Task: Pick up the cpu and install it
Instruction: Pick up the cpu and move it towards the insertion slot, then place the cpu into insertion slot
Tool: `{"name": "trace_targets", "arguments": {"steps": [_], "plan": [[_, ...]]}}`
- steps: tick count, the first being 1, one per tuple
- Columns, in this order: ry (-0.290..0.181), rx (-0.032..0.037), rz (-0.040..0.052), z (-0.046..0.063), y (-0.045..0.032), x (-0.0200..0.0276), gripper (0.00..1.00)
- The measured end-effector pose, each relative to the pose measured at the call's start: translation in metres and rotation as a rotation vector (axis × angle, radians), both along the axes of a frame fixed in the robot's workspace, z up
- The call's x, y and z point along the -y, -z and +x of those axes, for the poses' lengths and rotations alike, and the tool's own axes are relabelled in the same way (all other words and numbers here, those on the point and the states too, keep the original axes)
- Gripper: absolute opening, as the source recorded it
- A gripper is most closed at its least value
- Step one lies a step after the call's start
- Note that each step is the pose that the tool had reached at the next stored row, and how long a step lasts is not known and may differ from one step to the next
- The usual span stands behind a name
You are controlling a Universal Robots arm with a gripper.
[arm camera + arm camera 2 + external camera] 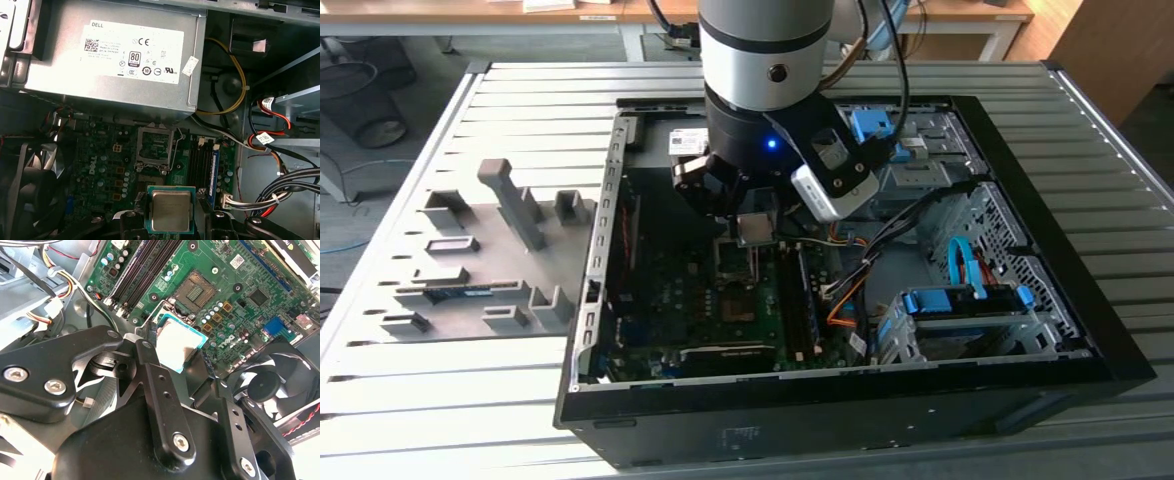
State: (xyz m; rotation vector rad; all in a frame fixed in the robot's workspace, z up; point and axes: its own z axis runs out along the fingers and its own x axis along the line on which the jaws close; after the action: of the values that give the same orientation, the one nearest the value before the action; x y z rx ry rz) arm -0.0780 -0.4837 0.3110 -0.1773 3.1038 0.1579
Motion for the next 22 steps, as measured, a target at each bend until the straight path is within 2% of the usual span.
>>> {"name": "trace_targets", "arguments": {"steps": [8,10,12,16,17,19,20,22], "plan": [[0.0,0.0,-0.0001,0.0,0.0,-0.0001,0.47],[0.0,0.0001,-0.0027,0.0,0.0001,-0.0002,0.47],[0.0,-0.0001,-0.019,0.0,0.0,-0.0001,0.47],[0.0,0.0,-0.0756,0.0,0.0,-0.0002,0.47],[0.0,0.0,-0.0852,0.0,0.0,-0.0003,0.47],[0.0,0.0,-0.0994,0.0,0.0,-0.0006,0.47],[0.0,0.0,-0.103,0.0001,0.0,-0.0007,0.47],[0.0,0.0,-0.1041,0.0,0.0,-0.0007,0.47]]}}
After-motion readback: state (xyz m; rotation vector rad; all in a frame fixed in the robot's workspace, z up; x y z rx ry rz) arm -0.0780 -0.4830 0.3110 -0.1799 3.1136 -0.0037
